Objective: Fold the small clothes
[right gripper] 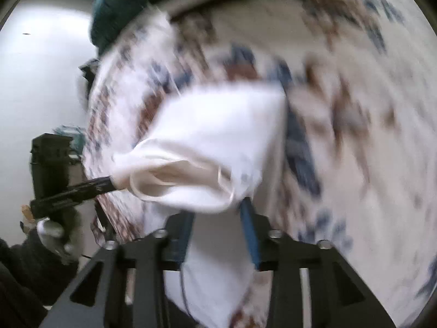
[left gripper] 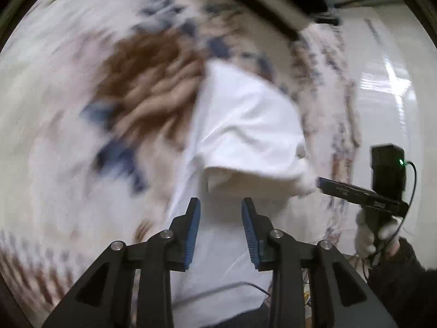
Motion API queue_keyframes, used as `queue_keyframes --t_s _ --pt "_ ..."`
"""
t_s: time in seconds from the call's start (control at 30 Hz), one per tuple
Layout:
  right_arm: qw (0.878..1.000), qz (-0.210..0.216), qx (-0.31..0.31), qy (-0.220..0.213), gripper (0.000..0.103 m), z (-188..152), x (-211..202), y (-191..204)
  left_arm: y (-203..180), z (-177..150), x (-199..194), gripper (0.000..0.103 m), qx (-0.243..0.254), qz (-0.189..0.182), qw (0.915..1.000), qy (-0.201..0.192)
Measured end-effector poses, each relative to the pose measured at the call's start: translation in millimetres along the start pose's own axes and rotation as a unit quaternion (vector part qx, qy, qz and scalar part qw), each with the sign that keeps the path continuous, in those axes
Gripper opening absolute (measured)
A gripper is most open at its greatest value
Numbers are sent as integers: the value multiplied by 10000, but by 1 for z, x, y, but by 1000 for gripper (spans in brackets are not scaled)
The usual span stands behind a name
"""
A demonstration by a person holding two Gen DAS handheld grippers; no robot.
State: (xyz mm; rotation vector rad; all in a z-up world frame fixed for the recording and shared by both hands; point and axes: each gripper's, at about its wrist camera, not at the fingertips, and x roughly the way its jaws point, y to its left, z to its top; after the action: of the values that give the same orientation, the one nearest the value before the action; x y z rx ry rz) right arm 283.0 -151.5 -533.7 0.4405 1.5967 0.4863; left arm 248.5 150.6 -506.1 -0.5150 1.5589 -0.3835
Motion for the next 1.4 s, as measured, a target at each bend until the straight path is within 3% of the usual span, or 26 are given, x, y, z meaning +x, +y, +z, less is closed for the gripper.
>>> queue_keyframes --t_s 0.1,0.23,0.37,0.47,0.57,0.7,0.8,0.97,1.13,1.23,1.4 --pt "9992 -15 403 42 48 -25 -3 -17 5 -1 -17 29 -124 80 9998 -152" --pt "9950 94 829 -555 51 -16 -24 -21 -22 31 -19 48 316 112 9975 -624" --pt "9888 109 979 -1118 52 18 -14 -2 -52 69 30 50 857 390 9924 -794" --pt "9879 -340 898 -1218 51 43 14 17 -57 71 64 50 1273 962 9852 -622" --pt "9839 -1351 590 -1009 47 46 41 33 -46 56 79 50 1407 1235 9817 -342" --pt "9788 -1902 591 -473 47 15 63 30 -27 26 71 50 1344 1311 9821 -109" --pt "9773 -2014 610 -240 47 -9 69 24 -15 7 61 50 1147 1261 9854 -55" --pt "9792 -1892 714 -134 47 -33 59 18 -14 -15 35 50 850 1188 9889 -260" --pt "9859 -1185 1107 -424 51 -63 19 11 -2 -58 -12 51 323 732 9953 -545" --pt "9851 -972 1374 -346 52 -96 3 4 18 -92 -15 62 -59 640 9974 -340" --pt "9822 -664 1755 103 53 -176 14 -15 54 -152 7 62 -569 560 9965 234"
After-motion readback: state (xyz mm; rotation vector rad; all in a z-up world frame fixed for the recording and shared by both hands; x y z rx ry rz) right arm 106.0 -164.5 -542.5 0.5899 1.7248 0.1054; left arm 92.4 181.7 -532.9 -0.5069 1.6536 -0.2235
